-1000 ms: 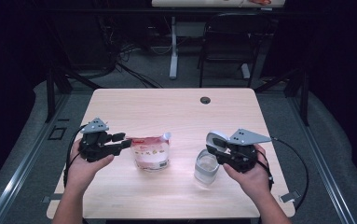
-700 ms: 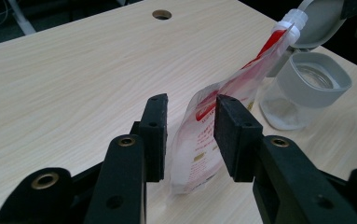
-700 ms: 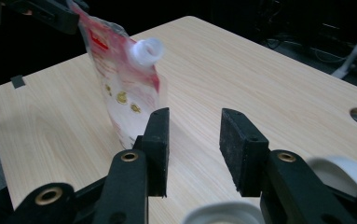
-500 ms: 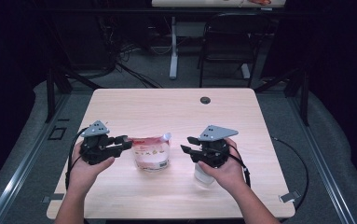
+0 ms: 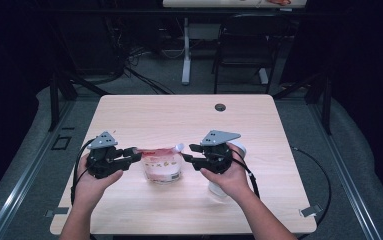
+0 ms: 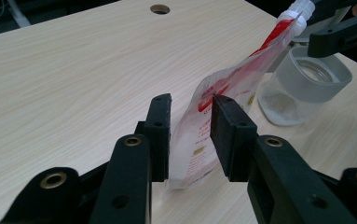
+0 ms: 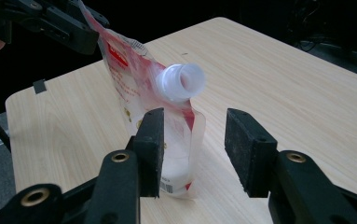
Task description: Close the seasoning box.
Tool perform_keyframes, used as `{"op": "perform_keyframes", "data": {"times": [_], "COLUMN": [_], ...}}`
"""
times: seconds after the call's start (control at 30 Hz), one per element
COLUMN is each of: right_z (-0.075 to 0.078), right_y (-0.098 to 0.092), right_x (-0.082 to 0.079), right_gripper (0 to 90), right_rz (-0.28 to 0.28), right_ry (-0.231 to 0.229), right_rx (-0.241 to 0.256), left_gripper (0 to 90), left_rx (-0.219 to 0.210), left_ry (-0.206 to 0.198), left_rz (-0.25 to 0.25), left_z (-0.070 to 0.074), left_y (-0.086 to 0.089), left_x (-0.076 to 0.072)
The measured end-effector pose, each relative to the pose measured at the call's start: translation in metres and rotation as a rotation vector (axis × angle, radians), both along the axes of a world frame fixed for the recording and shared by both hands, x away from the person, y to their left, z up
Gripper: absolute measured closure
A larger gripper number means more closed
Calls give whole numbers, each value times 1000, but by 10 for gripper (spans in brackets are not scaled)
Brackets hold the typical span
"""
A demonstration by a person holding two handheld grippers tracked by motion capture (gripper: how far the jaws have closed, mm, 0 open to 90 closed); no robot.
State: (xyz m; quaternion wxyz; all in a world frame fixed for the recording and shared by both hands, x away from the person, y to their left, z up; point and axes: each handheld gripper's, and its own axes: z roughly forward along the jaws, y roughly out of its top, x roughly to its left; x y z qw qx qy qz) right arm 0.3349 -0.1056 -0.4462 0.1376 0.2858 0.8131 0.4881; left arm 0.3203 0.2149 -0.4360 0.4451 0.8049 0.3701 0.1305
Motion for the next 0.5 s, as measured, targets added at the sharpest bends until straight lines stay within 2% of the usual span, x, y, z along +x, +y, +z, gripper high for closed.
{"op": "perform_keyframes", "data": {"times": [0.33, 0.5], "right_z": [-4, -4], "right_y": [11, 14], "right_x": [3, 4], "right_gripper": [585, 624], "right_rz": [29, 35], "right_ry": [-5, -3], "right_rx": [14, 26], "left_gripper": [747, 761], "left_rx": [3, 3], "left_ry": [-10, -6], "left_rz": [2, 1], "left_z": [0, 0], "left_y": [0, 0], "left_x": [-2, -2]}}
